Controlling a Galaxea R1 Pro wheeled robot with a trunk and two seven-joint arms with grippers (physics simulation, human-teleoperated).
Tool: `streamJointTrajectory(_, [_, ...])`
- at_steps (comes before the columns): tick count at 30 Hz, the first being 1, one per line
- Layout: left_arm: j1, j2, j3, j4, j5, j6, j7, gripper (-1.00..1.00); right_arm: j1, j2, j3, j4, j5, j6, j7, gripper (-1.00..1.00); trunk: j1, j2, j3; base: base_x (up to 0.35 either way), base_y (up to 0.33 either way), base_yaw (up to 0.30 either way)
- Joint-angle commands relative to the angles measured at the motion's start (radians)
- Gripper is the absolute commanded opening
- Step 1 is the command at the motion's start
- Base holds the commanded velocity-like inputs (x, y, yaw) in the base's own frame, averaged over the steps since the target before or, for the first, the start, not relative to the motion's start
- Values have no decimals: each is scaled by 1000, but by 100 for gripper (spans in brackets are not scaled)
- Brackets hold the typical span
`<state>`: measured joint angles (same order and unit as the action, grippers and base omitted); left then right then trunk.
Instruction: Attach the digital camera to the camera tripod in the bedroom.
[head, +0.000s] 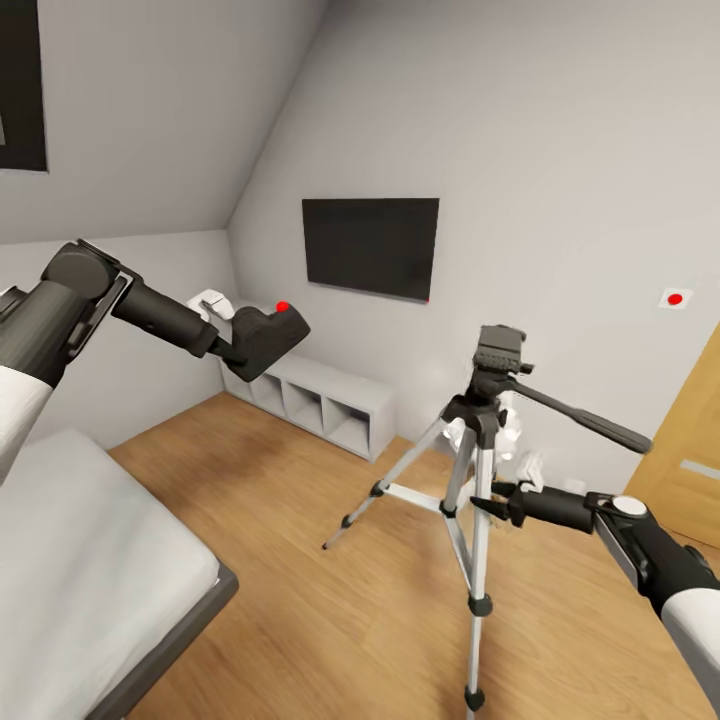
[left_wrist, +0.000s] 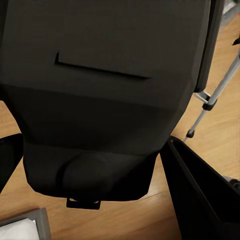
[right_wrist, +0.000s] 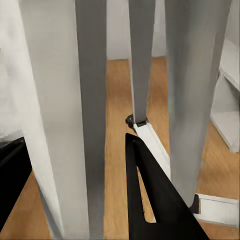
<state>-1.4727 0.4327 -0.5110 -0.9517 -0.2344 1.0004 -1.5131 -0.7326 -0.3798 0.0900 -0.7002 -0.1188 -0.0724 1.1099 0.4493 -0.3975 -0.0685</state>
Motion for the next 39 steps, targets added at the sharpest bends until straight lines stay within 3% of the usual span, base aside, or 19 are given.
streamJointTrajectory(1, [-1,0,-1,-1,-10,11,-10,-100,-2,-3,7,-6,-13,-2,18,-100,1,-3,-2,0,0,0])
streamJointTrajectory(4, [-1,0,-1,-1,-10,11,-10,-100,-2,-4,5,-20,-14,-1,76,-100,1,-3,-2,0,0,0])
streamJointTrajectory(12, [-1,-1,-1,0,-10,10,-10,-100,-2,-4,4,-44,-17,4,121,-100,1,-3,-2,0,0,0])
streamJointTrajectory(19, [-1,-2,-1,1,-10,9,-10,-100,-2,-4,2,-52,-19,9,198,-100,1,-3,-2,0,0,0])
streamJointTrajectory(39, [-1,-6,-1,1,-10,9,-10,-100,-2,12,5,-53,-19,7,218,-100,1,-3,-2,0,0,0])
